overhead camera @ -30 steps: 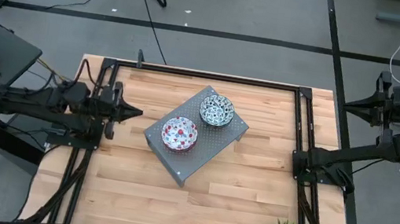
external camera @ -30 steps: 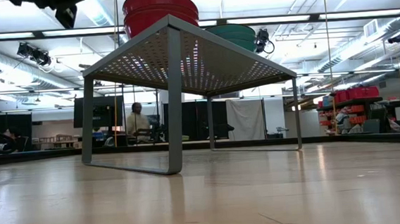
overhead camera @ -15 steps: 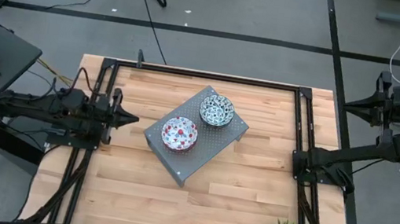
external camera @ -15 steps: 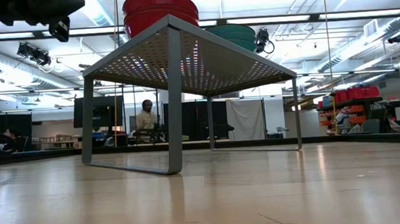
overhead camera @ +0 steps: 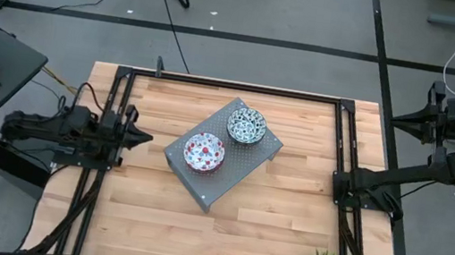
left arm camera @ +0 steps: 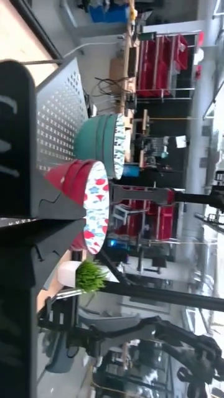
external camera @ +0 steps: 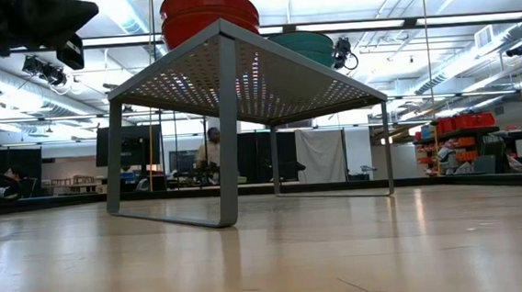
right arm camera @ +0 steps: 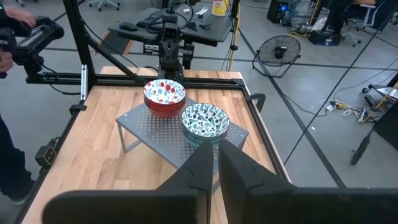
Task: Pick & Place Mini bowls
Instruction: Return to Home Position
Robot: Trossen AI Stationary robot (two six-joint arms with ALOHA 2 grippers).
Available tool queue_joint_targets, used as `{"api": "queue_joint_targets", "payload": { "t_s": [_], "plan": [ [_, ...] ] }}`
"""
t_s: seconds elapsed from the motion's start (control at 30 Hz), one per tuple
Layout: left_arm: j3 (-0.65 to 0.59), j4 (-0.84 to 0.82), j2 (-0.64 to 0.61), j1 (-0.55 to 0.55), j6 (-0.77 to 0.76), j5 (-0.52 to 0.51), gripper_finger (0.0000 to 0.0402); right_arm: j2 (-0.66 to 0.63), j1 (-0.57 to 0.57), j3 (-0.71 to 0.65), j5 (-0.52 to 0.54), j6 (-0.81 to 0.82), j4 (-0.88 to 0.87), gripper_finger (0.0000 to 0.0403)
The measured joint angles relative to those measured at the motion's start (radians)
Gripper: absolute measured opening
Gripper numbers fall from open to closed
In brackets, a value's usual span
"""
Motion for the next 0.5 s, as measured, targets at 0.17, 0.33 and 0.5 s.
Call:
{"api": "queue_joint_targets", "payload": {
  "t_s": [0.17,0.33,0.5],
  "plan": [
    [-0.059,0.085,-0.031,0.000,-0.005,0.018,0.0000,0.000,0.000,0.000,0.000,0.000,0.000,0.0027],
    [-0.108,0.137,-0.030,0.000,-0.007,0.065,0.0000,0.000,0.000,0.000,0.000,0.000,0.000,0.0027],
    [-0.149,0.136,-0.030,0.000,0.000,0.067,0.0000,0.000,0.000,0.000,0.000,0.000,0.000,0.0027]
  ]
}}
